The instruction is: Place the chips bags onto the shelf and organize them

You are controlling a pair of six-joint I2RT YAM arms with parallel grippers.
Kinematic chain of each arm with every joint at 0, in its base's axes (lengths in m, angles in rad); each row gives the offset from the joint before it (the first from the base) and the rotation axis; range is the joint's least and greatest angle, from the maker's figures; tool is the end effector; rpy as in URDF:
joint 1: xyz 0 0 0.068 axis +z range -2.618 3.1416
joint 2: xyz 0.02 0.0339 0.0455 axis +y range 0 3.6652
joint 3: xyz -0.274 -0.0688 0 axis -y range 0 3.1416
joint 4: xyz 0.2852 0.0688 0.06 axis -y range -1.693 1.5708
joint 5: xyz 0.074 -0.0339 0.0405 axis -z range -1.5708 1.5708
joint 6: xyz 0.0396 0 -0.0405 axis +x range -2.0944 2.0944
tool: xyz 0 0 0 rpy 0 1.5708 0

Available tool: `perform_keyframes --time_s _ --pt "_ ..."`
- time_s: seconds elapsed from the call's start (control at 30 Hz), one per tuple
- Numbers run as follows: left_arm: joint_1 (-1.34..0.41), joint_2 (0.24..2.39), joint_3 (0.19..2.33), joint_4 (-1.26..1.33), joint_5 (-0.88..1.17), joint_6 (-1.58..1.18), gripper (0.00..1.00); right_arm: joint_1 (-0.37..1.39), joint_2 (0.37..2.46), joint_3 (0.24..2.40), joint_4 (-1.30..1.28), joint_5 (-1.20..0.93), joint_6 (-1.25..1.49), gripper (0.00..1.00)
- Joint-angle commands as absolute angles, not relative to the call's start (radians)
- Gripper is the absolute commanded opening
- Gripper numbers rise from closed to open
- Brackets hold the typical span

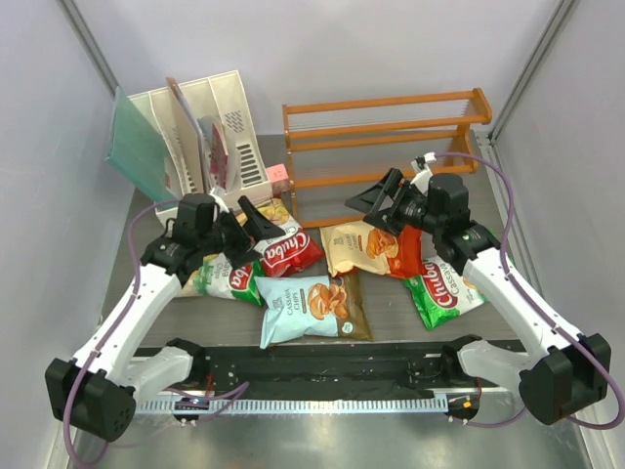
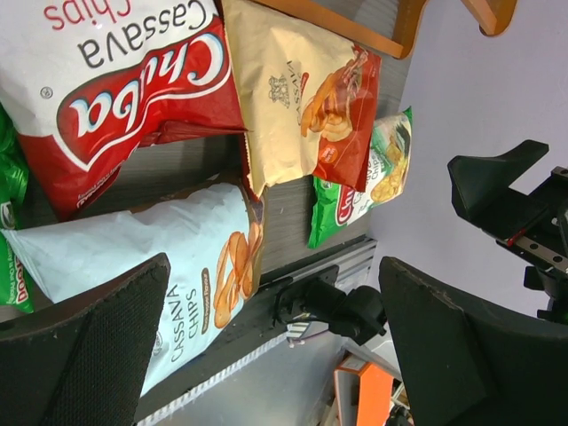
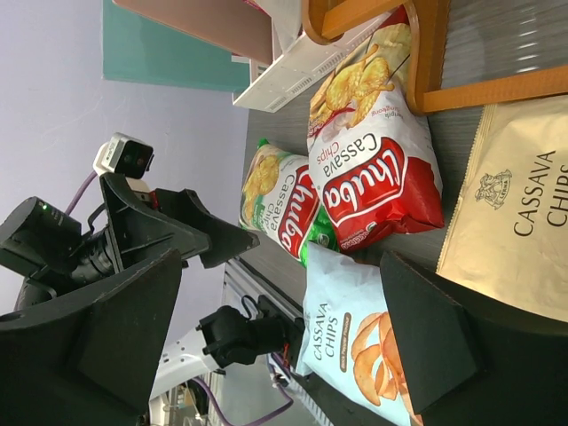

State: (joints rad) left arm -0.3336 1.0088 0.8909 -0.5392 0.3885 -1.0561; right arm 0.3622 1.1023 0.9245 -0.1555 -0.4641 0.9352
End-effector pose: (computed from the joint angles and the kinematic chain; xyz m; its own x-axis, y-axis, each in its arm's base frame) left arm 0.2331 -0.0967 0.3038 -0.7946 -0.5772 -0.1884 -0.2137 0.5562 -0.8031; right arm 0.2658 0.1197 0.3308 -0.7549 0.4835 -0.4431 -0.1767 0.5007 0.8474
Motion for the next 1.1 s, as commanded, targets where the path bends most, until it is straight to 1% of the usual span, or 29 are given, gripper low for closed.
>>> perform_keyframes --time_s 0.0,0.13,0.23,0.3,0.5,0.53,0.57,0.6,0.63,0.67,0.7,0.73,0.77,0.93,1.03,1.07 --pt "-0.336 1.035 0.956 -0.525 0.433 -1.006 1.00 0.359 1.107 0.945 -0.130 -0.443 0.936 1.00" --pt "-0.336 1.034 0.950 -0.489 0.433 -1.003 1.00 0.360 1.146 0.971 -0.141 -0.454 0.934 1.00" --pt "-0.336 1.071 1.003 -0.517 0.442 -0.973 1.00 0.360 1.164 0.971 -0.117 -0.457 0.940 1.00" --pt "-0.336 1.114 1.040 -0.584 0.422 -0.930 1.00 0.360 1.172 0.971 -0.106 -0.446 0.943 1.00" --pt "-0.337 1.219 1.195 -0.813 0.313 -0.828 0.94 0.359 1.219 0.996 -0.169 -0.382 0.946 1.00" --pt "-0.342 1.235 1.248 -0.856 0.251 -0.816 0.92 0.360 1.230 1.011 -0.182 -0.376 0.943 1.00" --pt "-0.348 1.253 1.282 -0.906 0.209 -0.805 0.92 0.362 1.236 1.025 -0.201 -0.364 0.936 1.00" --pt "-0.369 1.294 1.316 -1.014 0.151 -0.783 0.91 0.368 1.242 1.043 -0.231 -0.318 0.925 0.99" --pt "-0.382 1.316 1.386 -1.075 0.041 -0.776 0.91 0.383 1.250 1.093 -0.309 -0.283 0.893 1.00" --pt "-0.396 1.340 1.414 -1.133 -0.022 -0.772 0.92 0.394 1.267 1.123 -0.355 -0.249 0.881 1.00" --pt "-0.409 1.359 1.434 -1.220 -0.061 -0.769 0.92 0.400 1.279 1.149 -0.404 -0.215 0.874 1.00" --pt "-0.435 1.388 1.457 -1.250 -0.090 -0.769 0.93 0.406 1.290 1.199 -0.484 -0.154 0.870 1.00" --pt "-0.449 1.393 1.460 -1.268 -0.133 -0.769 0.93 0.420 1.307 1.216 -0.506 -0.134 0.859 1.00" --pt "-0.482 1.375 1.462 -1.273 -0.190 -0.781 0.94 0.456 1.333 1.308 -0.616 -0.045 0.833 1.00" --pt "-0.483 1.319 1.470 -1.215 -0.224 -0.770 0.94 0.454 1.344 1.348 -0.713 -0.005 0.763 1.00" --pt "-0.488 1.274 1.471 -1.189 -0.251 -0.761 0.94 0.454 1.348 1.365 -0.754 0.097 0.740 1.00"
